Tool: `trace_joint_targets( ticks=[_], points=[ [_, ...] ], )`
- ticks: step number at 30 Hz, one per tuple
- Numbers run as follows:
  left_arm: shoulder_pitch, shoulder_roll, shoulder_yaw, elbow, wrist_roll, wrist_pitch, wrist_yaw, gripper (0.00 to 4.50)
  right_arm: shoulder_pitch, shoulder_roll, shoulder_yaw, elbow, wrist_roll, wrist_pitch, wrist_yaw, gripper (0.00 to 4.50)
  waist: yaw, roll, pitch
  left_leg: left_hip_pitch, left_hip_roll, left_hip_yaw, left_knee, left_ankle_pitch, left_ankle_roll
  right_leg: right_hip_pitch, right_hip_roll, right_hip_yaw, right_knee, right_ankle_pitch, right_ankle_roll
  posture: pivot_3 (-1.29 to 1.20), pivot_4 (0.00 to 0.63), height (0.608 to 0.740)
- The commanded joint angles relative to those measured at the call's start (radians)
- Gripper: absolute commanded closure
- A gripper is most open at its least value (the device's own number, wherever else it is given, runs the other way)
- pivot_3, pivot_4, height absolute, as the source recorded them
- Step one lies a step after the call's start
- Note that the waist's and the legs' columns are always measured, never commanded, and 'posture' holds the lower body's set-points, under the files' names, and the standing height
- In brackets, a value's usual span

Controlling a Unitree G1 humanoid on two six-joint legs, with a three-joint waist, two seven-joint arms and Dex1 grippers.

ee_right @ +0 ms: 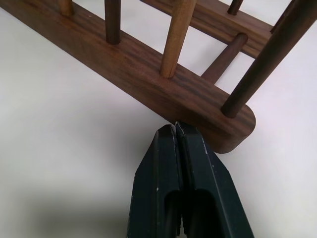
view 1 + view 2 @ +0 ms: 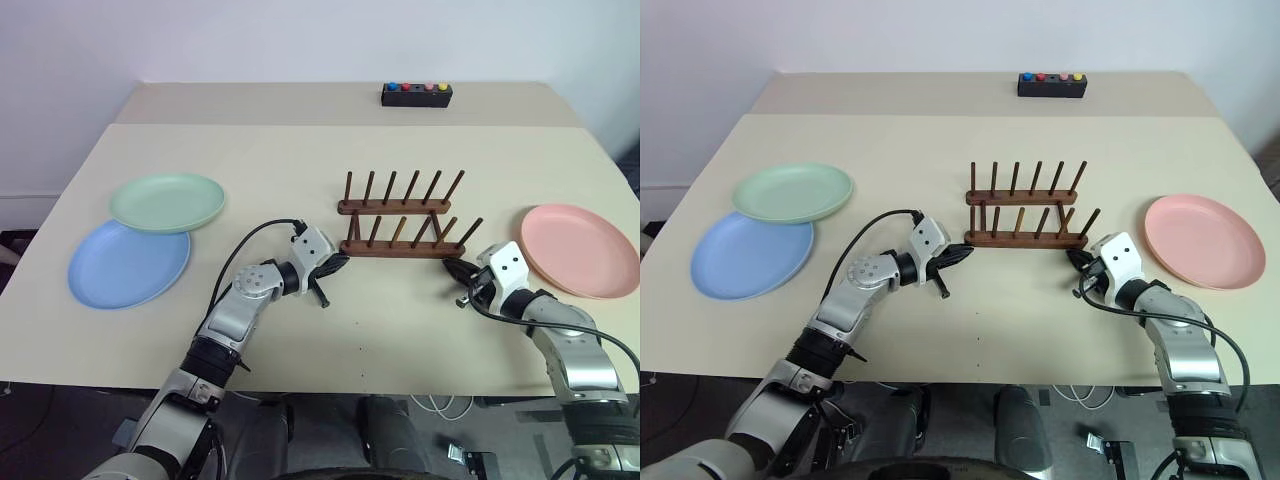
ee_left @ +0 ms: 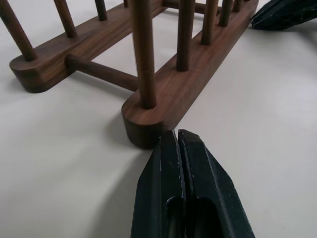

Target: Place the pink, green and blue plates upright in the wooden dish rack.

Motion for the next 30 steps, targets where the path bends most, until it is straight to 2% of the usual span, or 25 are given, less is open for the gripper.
trace_joint_targets(
  ticks=[1,18,26,28,30],
  points=[
    [-0.009,-0.007,0.02,0.008,0.008,-0.019,0.018,4.47,-0.009,0.011,0.007,0.035,-0.015,-0.012,-0.007,4.46,0.0,0.0,0.0,0.0,0.0,0.0,0.0,0.0,0.0,0.0,0.0,0.0,0.0,0.0,0.0,0.0,0.15,0.734],
    [-0.044,-0.032,0.044,0.077,0.027,-0.054,0.064,4.47,-0.043,0.026,0.002,0.075,-0.021,-0.056,-0.014,4.46,0.0,0.0,0.0,0.0,0.0,0.0,0.0,0.0,0.0,0.0,0.0,0.0,0.0,0.0,0.001,0.0,0.15,0.734],
    [0.044,0.023,0.052,-0.09,-0.053,0.001,-0.051,4.47,0.071,-0.079,-0.093,-0.073,0.071,0.014,0.084,4.46,0.001,0.0,0.0,0.0,0.0,0.0,-0.003,0.0,0.0,-0.001,0.0,0.0,0.0,0.0,0.002,0.0,0.15,0.734],
    [0.086,0.058,0.057,-0.173,-0.105,0.033,-0.115,4.49,0.113,-0.128,-0.16,-0.097,0.11,0.064,0.107,3.95,0.001,0.0,0.0,-0.001,0.0,0.0,-0.003,0.0,0.0,-0.001,0.0,0.0,0.0,0.0,0.002,0.0,0.15,0.734],
    [0.118,0.091,0.056,-0.237,-0.141,0.061,-0.166,4.49,0.153,-0.172,-0.211,-0.126,0.132,0.088,0.132,3.16,0.002,0.001,0.001,-0.001,0.0,0.0,-0.003,0.0,0.0,-0.001,0.0,0.0,0.0,-0.001,0.001,0.0,0.15,0.734]
  ],
)
